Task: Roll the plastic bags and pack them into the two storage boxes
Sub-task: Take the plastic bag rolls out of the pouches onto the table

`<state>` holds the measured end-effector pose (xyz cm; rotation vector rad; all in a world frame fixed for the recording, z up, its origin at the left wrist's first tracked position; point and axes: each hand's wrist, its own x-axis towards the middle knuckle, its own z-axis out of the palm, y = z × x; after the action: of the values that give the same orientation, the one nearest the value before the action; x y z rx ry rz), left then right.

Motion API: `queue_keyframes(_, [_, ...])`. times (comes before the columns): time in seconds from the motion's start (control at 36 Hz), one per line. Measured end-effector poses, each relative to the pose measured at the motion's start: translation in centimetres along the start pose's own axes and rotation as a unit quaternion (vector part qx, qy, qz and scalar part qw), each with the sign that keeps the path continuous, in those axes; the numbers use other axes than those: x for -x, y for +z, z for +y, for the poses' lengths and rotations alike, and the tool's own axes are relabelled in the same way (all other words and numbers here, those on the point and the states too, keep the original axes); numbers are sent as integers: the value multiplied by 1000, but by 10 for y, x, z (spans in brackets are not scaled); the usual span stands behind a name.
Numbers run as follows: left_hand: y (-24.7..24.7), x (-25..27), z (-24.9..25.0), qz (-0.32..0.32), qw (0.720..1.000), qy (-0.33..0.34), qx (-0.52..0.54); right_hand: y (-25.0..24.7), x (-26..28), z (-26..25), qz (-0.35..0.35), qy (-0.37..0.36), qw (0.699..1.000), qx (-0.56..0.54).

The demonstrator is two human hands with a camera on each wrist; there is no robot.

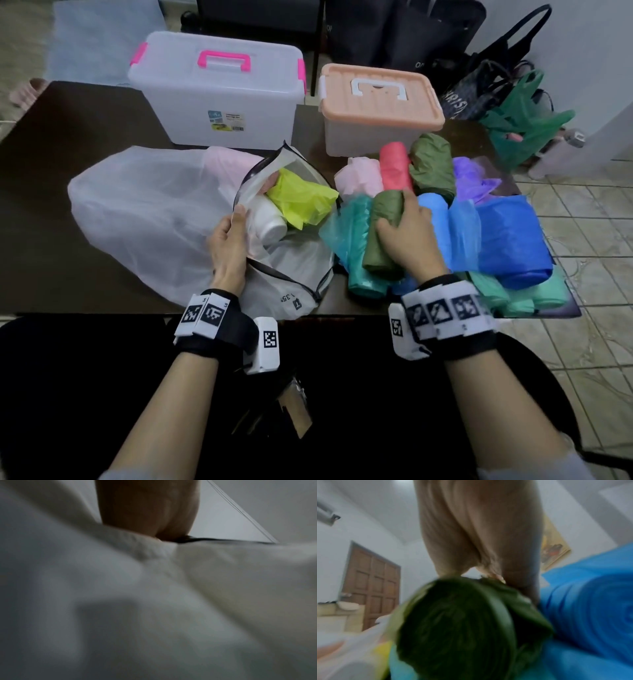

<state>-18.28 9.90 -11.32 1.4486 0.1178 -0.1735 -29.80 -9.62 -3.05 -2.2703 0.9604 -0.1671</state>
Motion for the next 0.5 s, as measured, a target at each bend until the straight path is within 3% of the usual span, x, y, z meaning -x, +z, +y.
queue_keyframes(0.11, [0,-2,-1,10,1000,8,-15,20,22,-8,63,-33,982,177])
queue_keyframes(0.25, [0,-5,6,12,1000,21,-11,34,24,1,0,-56,976,211])
queue_keyframes(0.39, [0,-12,22,30,995,87,-49,17,18,-2,-78,-31,981,173])
queue_keyframes(0.44, [0,-17,28,35,993,94,-66,5,16,-13,-55,-43,984,167])
queue_keyframes(0.5, [-2,-23,32,38,993,86,-68,-3,15,-29,33,-108,982,149])
